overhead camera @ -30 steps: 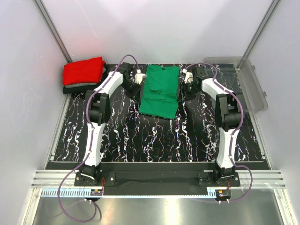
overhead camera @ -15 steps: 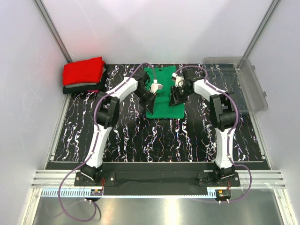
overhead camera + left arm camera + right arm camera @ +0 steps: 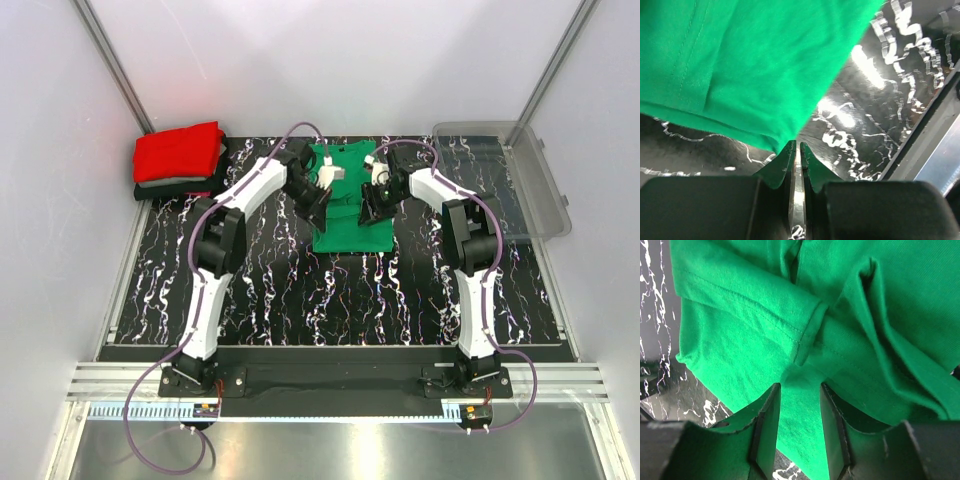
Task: Fold and stack the t-shirts
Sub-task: Fold the tshirt
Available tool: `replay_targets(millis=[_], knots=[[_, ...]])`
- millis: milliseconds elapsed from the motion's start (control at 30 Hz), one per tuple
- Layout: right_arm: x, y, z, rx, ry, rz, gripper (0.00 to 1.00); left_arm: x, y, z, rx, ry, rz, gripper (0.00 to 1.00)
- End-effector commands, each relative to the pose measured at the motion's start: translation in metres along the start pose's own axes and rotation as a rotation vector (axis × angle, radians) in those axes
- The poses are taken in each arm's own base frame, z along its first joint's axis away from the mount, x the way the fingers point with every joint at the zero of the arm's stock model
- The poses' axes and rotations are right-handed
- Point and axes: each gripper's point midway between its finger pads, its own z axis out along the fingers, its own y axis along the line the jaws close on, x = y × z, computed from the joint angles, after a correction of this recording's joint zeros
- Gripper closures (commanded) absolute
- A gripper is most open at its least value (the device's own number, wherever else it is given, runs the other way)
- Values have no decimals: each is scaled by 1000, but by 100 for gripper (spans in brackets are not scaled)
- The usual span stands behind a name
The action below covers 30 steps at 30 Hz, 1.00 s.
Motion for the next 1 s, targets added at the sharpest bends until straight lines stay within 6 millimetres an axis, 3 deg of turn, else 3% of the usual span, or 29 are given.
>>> replay_targets(millis=[0, 67, 200, 333, 533, 667, 833, 933, 967], knots=[[-19, -2, -4, 20, -47, -19, 56, -38, -34, -27, 3, -115, 126, 89], [-17, -3, -3, 20, -43, -17, 56, -40, -40, -14, 27, -101, 140, 89], [-18, -5, -2, 30, -44, -22, 56, -24, -25, 20, 47, -28, 99, 89], [-19, -12, 2, 54, -45, -25, 55, -1, -9, 42, 40, 44, 52, 90], [-43, -25, 8, 100, -91, -69, 55, 1, 7, 55, 11, 59, 32, 93], [-67, -29, 14, 106, -138, -89, 55, 2, 13, 61, 7, 67, 22, 96], [-115, -29, 11, 125, -249, -130, 54, 4, 17, 64, -7, 74, 20, 96], [-156, -31, -4, 179, -363, -166, 52, 1, 13, 57, -13, 62, 34, 96], [-179, -22, -19, 186, -433, -198, 51, 0, 11, 55, -15, 58, 41, 96]])
